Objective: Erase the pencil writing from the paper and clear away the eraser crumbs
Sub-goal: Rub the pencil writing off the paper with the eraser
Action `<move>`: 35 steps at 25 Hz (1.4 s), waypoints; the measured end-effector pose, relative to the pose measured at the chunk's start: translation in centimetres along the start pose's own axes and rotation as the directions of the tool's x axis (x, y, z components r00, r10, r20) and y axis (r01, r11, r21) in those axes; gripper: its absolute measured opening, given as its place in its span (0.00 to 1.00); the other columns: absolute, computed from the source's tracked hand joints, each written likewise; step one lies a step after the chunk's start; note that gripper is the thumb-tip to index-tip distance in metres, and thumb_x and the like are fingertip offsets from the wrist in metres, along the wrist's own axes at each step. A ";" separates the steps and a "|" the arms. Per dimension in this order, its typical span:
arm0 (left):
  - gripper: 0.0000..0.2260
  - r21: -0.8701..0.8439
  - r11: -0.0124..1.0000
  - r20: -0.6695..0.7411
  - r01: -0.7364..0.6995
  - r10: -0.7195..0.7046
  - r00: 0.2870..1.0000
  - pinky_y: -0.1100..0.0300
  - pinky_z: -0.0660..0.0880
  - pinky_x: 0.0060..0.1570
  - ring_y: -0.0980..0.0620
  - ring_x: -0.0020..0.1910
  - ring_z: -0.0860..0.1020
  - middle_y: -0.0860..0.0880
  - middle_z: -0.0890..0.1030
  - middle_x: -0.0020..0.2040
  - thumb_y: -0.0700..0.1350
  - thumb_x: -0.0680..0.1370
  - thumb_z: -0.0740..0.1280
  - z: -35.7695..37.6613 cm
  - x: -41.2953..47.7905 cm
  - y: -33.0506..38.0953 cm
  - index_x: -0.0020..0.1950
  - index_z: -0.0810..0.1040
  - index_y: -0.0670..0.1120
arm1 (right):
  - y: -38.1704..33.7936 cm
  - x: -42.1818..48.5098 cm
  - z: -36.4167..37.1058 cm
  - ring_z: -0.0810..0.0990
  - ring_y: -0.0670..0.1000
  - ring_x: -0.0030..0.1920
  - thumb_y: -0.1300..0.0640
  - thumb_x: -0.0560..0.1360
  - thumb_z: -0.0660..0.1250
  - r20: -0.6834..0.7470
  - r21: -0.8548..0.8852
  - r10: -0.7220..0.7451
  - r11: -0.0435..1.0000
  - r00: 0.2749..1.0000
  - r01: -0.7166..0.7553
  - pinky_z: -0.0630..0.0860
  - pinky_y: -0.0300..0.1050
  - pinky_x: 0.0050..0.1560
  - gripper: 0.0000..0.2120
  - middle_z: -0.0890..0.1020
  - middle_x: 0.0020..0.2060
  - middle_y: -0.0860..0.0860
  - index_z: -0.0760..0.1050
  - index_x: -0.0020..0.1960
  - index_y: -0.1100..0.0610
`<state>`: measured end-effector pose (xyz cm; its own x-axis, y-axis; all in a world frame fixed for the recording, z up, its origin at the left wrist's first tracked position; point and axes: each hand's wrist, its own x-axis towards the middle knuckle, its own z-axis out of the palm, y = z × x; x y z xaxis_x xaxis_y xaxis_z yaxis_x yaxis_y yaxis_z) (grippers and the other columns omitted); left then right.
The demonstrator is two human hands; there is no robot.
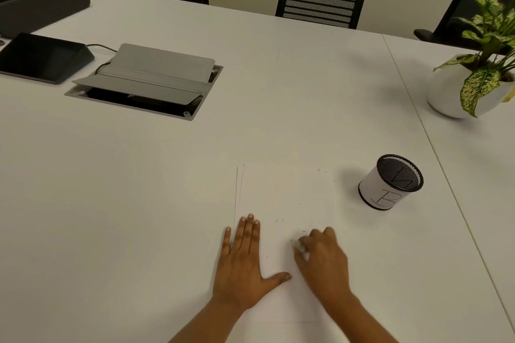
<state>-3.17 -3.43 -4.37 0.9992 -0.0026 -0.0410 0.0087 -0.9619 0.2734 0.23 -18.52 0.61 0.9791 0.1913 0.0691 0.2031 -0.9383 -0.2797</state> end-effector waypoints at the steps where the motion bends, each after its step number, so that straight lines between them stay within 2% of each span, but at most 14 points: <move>1: 0.50 -0.003 1.000 0.000 -0.001 0.001 1.000 0.47 0.46 0.69 0.54 0.73 0.40 0.44 0.55 0.75 0.77 0.66 0.48 0.0 0.0 0.0 0.74 0.55 0.41 | -0.5 -1.1 0.0 0.75 0.50 0.32 0.58 0.61 0.78 0.023 0.004 -0.048 0.999 0.999 0.048 0.63 0.37 0.21 0.10 0.76 0.24 0.49 0.77 0.27 0.57; 3: 0.50 -0.001 1.000 0.003 -0.006 0.006 1.000 0.47 0.46 0.69 0.53 0.73 0.41 0.44 0.56 0.74 0.77 0.66 0.48 0.0 0.0 0.0 0.73 0.56 0.41 | -0.6 -1.7 -0.2 0.74 0.48 0.29 0.57 0.58 0.79 0.022 -0.013 -0.076 0.997 0.997 0.077 0.64 0.35 0.19 0.10 0.75 0.22 0.47 0.78 0.26 0.55; 7: 0.49 0.025 1.000 0.017 -0.013 0.012 1.000 0.47 0.49 0.68 0.50 0.72 0.51 0.42 0.61 0.73 0.77 0.66 0.48 -0.5 -0.1 0.1 0.72 0.60 0.39 | 1.3 0.1 -0.1 0.73 0.51 0.36 0.55 0.69 0.72 -0.080 -0.019 0.079 0.997 0.994 -0.080 0.67 0.41 0.24 0.09 0.78 0.27 0.51 0.80 0.33 0.58; 10: 0.49 0.007 1.000 0.031 -0.015 0.014 0.999 0.46 0.46 0.69 0.51 0.73 0.46 0.43 0.58 0.74 0.77 0.66 0.47 -0.4 -0.1 0.0 0.73 0.57 0.40 | 1.9 0.8 0.7 0.70 0.49 0.43 0.50 0.75 0.63 -0.064 0.006 0.161 0.987 0.985 -0.161 0.66 0.40 0.30 0.13 0.79 0.34 0.51 0.80 0.41 0.57; 13: 0.50 0.009 1.000 -0.001 -0.021 0.021 1.000 0.47 0.43 0.69 0.53 0.73 0.41 0.44 0.54 0.75 0.77 0.66 0.47 -0.5 0.0 0.0 0.74 0.54 0.40 | 2.0 0.7 1.0 0.70 0.48 0.45 0.48 0.75 0.62 -0.062 0.082 0.215 0.974 0.975 -0.210 0.66 0.40 0.32 0.13 0.79 0.36 0.50 0.79 0.43 0.57; 16: 0.50 0.053 0.999 0.002 0.004 -0.005 1.000 0.48 0.46 0.68 0.45 0.72 0.61 0.41 0.67 0.70 0.76 0.65 0.47 -1.0 -0.1 0.3 0.69 0.66 0.38 | 1.5 0.6 1.3 0.71 0.49 0.46 0.48 0.75 0.61 -0.023 0.129 0.274 0.954 0.962 -0.269 0.69 0.41 0.34 0.14 0.79 0.37 0.50 0.79 0.43 0.56; 18: 0.50 0.036 0.999 -0.015 0.032 -0.031 0.999 0.48 0.46 0.67 0.41 0.69 0.66 0.40 0.69 0.69 0.77 0.64 0.48 -1.0 0.0 0.7 0.68 0.67 0.37 | 0.8 0.3 1.6 0.71 0.48 0.46 0.47 0.75 0.61 -0.020 0.131 0.284 0.951 0.959 -0.279 0.69 0.40 0.34 0.14 0.79 0.38 0.50 0.78 0.43 0.56; 21: 0.51 -0.022 0.999 -0.026 0.038 -0.038 0.999 0.49 0.44 0.68 0.40 0.71 0.62 0.39 0.64 0.71 0.77 0.63 0.48 -0.8 0.2 1.8 0.70 0.63 0.37 | 0.2 -0.5 2.1 0.71 0.48 0.45 0.47 0.75 0.61 -0.019 0.181 0.258 0.951 0.966 -0.250 0.68 0.39 0.33 0.13 0.79 0.38 0.49 0.78 0.45 0.55; 25: 0.51 -0.074 0.997 -0.056 0.014 -0.018 0.998 0.50 0.34 0.70 0.53 0.73 0.33 0.45 0.43 0.75 0.77 0.63 0.46 0.1 0.1 2.1 0.74 0.44 0.42 | 0.4 -0.7 2.1 0.70 0.47 0.45 0.47 0.75 0.62 -0.034 0.196 0.249 0.951 0.968 -0.238 0.69 0.38 0.33 0.12 0.79 0.39 0.48 0.78 0.46 0.54; 26: 0.50 -0.080 0.997 -0.058 0.014 -0.019 0.998 0.50 0.33 0.70 0.54 0.71 0.31 0.46 0.41 0.74 0.77 0.64 0.46 0.1 0.1 2.0 0.74 0.43 0.43 | 0.2 -0.9 2.2 0.70 0.47 0.45 0.47 0.75 0.62 -0.038 0.194 0.243 0.953 0.969 -0.231 0.70 0.38 0.34 0.11 0.79 0.39 0.48 0.78 0.46 0.54; 27: 0.48 -0.071 0.997 -0.060 0.017 -0.022 0.998 0.50 0.35 0.70 0.54 0.73 0.35 0.45 0.42 0.74 0.75 0.65 0.46 0.1 0.1 2.0 0.74 0.45 0.42 | -0.2 -1.1 2.3 0.71 0.47 0.45 0.48 0.75 0.63 -0.033 0.197 0.219 0.958 0.975 -0.209 0.71 0.39 0.35 0.11 0.78 0.39 0.48 0.78 0.46 0.54; 30: 0.39 -0.029 0.999 -0.048 0.018 -0.019 0.999 0.50 0.46 0.69 0.44 0.73 0.60 0.41 0.57 0.72 0.65 0.70 0.49 -0.1 0.0 2.2 0.71 0.61 0.38 | -1.3 -2.0 2.8 0.69 0.46 0.44 0.48 0.73 0.63 0.006 0.193 0.062 0.979 0.998 -0.062 0.70 0.38 0.35 0.09 0.78 0.38 0.47 0.78 0.43 0.53; 34: 0.47 -0.015 1.000 -0.052 0.015 -0.016 0.999 0.51 0.42 0.70 0.49 0.75 0.47 0.41 0.57 0.74 0.74 0.67 0.49 0.0 0.1 2.0 0.73 0.57 0.39 | 0.5 0.2 2.0 0.69 0.48 0.45 0.47 0.75 0.61 -0.014 0.077 0.033 0.996 0.999 -0.032 0.67 0.39 0.33 0.12 0.78 0.38 0.47 0.78 0.43 0.53; 35: 0.49 -0.003 1.000 -0.035 0.025 -0.025 0.999 0.50 0.43 0.69 0.48 0.74 0.49 0.41 0.59 0.73 0.76 0.66 0.48 0.0 0.1 2.0 0.72 0.58 0.39 | 1.2 1.3 1.6 0.70 0.49 0.46 0.48 0.75 0.60 -0.029 0.044 0.060 0.997 0.998 -0.059 0.66 0.40 0.33 0.12 0.78 0.39 0.48 0.78 0.43 0.54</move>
<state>-3.09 -5.36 -3.86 0.9994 0.0307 -0.0141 0.0334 -0.9607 0.2757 1.75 -18.98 -1.20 0.9888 0.1259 0.0799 0.1452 -0.9344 -0.3253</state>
